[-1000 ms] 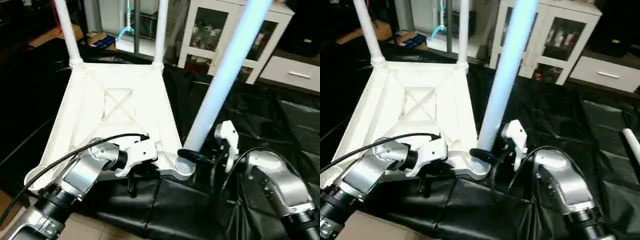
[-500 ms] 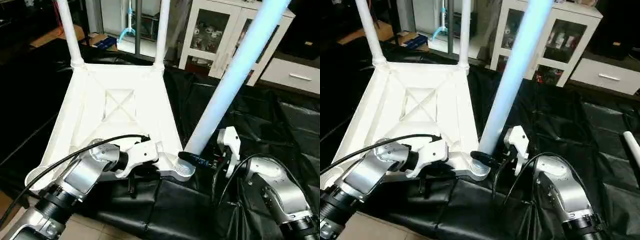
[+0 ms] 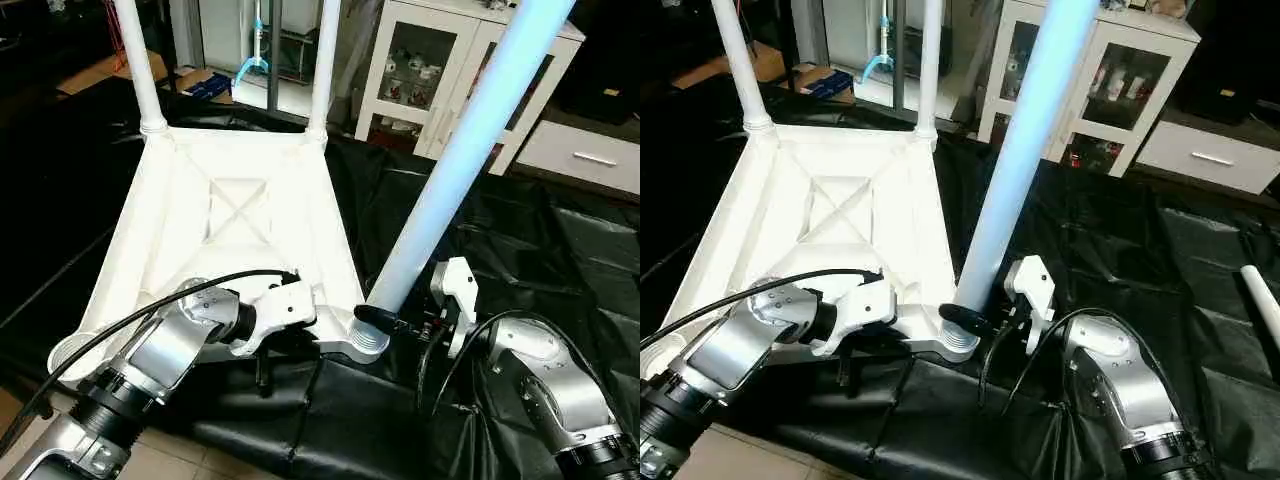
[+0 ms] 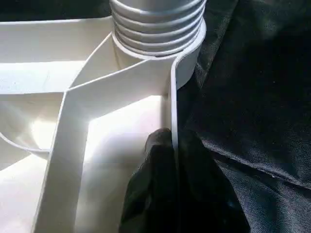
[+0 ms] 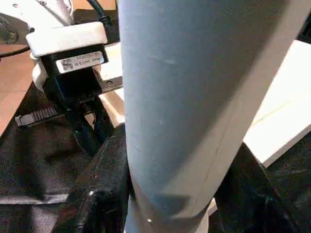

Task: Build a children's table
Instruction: Insert table leg to table base

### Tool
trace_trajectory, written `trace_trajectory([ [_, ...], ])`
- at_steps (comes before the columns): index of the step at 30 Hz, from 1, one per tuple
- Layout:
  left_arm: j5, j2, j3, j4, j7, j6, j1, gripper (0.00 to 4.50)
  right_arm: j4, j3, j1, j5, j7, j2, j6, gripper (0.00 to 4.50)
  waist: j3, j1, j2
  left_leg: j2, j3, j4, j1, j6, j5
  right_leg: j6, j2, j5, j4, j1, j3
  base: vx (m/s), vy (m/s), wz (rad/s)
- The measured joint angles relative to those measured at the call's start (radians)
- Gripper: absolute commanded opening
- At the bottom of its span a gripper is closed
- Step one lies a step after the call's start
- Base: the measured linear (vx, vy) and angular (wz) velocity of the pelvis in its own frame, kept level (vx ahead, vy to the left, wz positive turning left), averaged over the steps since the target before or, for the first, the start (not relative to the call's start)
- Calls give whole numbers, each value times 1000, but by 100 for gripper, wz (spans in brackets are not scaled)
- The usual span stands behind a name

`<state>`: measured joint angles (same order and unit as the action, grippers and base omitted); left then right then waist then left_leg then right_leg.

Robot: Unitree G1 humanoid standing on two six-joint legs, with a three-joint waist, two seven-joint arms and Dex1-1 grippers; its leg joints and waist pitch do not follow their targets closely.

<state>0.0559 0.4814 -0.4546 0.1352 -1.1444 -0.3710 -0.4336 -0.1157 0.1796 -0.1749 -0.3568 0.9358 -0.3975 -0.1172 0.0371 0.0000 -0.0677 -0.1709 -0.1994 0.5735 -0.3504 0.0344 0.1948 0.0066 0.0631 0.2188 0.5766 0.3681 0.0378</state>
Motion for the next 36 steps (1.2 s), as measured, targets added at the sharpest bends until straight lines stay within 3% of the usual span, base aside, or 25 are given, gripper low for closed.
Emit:
trace_trajectory([
  [30, 0, 3, 6, 4, 8, 0, 0, 0, -40, -14, -20, -18, -11, 23, -2, 183, 0, -5, -1, 0, 1, 0, -1, 0, 0, 1, 0, 1, -2, 5, 0, 0, 0, 0],
  [36, 29, -46, 22, 43, 111, -68, -31, 0, -127, -18, -85, 16, -194, 99, 12, 183, 3, -29, -2, 1, 10, 0, -3, 0, 0, 1, 0, 1, -10, 12, 7, 0, 0, 0],
])
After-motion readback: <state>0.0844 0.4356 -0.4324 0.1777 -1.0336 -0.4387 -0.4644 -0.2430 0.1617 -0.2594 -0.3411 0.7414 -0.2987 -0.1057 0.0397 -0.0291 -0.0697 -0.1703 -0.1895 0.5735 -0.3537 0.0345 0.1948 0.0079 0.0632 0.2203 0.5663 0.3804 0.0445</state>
